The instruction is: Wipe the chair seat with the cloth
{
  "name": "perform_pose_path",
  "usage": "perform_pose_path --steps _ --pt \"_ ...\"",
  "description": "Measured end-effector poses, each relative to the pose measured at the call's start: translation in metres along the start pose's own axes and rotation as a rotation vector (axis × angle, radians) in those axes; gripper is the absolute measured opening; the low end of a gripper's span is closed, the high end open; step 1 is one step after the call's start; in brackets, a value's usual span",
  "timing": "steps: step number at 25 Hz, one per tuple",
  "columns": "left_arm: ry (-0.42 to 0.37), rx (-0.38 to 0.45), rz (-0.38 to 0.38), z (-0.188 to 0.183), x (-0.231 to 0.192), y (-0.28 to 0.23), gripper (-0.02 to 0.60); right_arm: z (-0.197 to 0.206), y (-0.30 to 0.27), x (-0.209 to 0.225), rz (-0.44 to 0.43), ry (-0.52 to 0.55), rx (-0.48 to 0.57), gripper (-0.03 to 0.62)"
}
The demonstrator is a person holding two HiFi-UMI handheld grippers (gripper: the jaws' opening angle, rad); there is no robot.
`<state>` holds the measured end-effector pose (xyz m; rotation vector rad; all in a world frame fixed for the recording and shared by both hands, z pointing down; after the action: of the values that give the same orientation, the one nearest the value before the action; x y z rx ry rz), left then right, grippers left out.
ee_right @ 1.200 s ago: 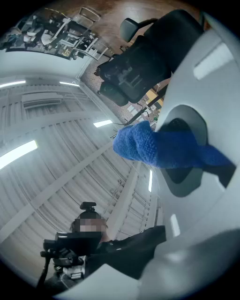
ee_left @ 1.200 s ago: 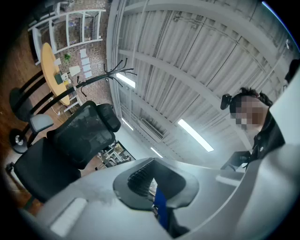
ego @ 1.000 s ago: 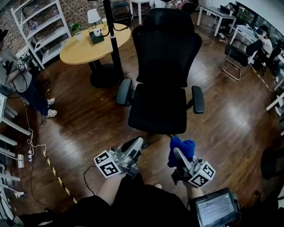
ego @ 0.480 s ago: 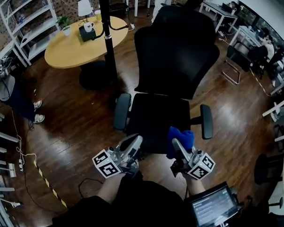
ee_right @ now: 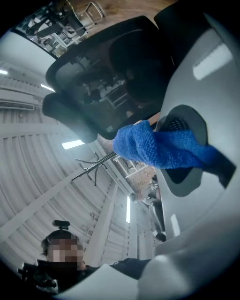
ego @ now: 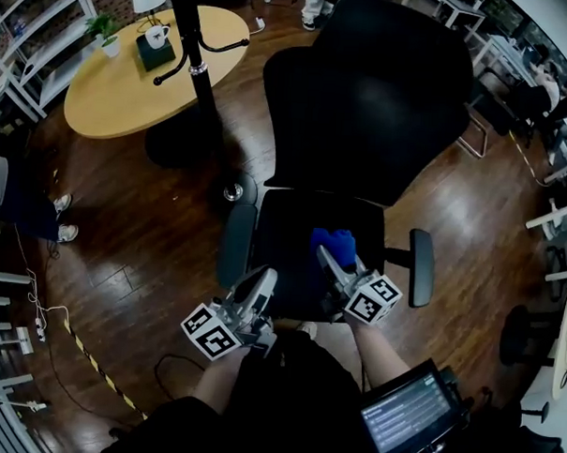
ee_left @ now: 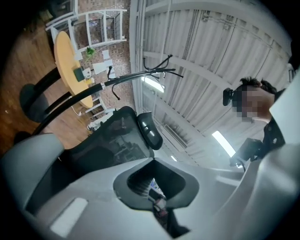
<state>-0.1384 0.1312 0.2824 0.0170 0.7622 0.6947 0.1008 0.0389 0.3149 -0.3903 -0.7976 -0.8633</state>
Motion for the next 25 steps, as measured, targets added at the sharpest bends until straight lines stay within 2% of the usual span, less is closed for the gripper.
perform_pose_path --steps 4,7,11,15,18,22,25 --pt "0.017 0.02 -0.131 0.012 -0.028 0.004 -0.006 0.021 -0.073 0.083 0.084 0.012 -0.145 0.049" --pt "0.043 0.051 -0.161 0.033 -0.052 0.004 -0.006 0.045 -0.124 0.153 0.184 0.05 -0.264 0.049" --pt "0.051 0.06 -0.189 0.059 -0.08 0.008 -0.006 0.08 -0.187 0.216 0.253 0.126 -0.364 0.049" --pt "0.063 0.039 -0.213 0.083 -0.098 0.012 -0.008 0.11 -0.235 0.254 0.308 0.187 -0.439 0.049" --pt "0.066 0.047 -0.221 0.091 -0.104 0.018 -0.007 0.125 -0.249 0.268 0.363 0.22 -0.489 0.049" --pt "0.053 0.041 -0.228 0.093 -0.111 0.021 -0.006 0.135 -0.241 0.283 0.416 0.297 -0.508 0.049" --pt "0.042 0.028 -0.23 0.093 -0.116 0.014 -0.006 0.118 -0.213 0.299 0.492 0.309 -0.481 0.049"
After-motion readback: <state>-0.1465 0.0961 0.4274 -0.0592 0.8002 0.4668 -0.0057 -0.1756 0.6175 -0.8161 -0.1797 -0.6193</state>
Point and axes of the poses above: the fingertips, and each gripper's own axes: y backward along the fingers, x to its right, z out of its underside, the point moved 10 cm from there along y, backward along the fingers, and after that the axes turned 15 degrees about -y, right-handed, at the moved point
